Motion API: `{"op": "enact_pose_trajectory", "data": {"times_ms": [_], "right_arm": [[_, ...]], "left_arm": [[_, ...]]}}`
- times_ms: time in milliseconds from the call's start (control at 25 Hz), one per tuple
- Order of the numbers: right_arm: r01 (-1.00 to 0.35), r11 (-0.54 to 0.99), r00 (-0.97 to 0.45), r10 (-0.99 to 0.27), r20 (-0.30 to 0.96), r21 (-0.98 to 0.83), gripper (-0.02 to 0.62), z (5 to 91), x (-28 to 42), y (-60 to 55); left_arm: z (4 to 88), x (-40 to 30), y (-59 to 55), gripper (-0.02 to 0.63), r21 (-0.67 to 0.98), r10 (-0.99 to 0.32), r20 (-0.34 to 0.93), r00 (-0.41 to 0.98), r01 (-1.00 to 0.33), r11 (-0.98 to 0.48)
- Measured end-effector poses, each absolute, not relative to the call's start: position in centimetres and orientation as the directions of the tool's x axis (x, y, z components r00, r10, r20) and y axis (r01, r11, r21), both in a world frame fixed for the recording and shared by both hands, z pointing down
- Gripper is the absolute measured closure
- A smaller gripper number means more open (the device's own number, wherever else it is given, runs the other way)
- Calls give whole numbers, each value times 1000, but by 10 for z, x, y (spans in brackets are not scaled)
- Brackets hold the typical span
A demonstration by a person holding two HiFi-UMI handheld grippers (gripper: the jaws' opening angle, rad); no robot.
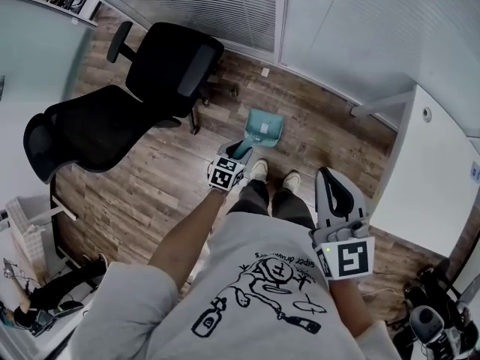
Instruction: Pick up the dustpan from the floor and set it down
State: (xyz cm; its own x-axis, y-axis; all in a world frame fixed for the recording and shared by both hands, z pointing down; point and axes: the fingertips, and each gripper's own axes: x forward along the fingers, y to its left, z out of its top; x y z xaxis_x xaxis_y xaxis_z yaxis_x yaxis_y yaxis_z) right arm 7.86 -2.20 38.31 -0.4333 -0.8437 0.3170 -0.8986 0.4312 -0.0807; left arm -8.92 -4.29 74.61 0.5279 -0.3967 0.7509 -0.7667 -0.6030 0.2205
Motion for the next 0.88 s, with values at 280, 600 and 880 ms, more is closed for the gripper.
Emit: {"op": "enact_pose_trajectory", "data": {"times_ms": [280, 600, 880], "right_arm": [[-888, 451, -454, -836, 307, -87, 592, 379, 67, -27], [-885, 456, -462, -832, 307, -95, 592, 379, 61, -26], [-884, 455, -464, -830, 310, -105, 592, 381, 58, -24]], "left_arm": [[757, -104, -14, 471, 218, -338, 799, 497, -764, -607], [775, -121, 21, 471, 224, -254, 848, 465, -749, -623], [788, -135, 46, 469, 221, -196, 884, 424, -749, -624]]}}
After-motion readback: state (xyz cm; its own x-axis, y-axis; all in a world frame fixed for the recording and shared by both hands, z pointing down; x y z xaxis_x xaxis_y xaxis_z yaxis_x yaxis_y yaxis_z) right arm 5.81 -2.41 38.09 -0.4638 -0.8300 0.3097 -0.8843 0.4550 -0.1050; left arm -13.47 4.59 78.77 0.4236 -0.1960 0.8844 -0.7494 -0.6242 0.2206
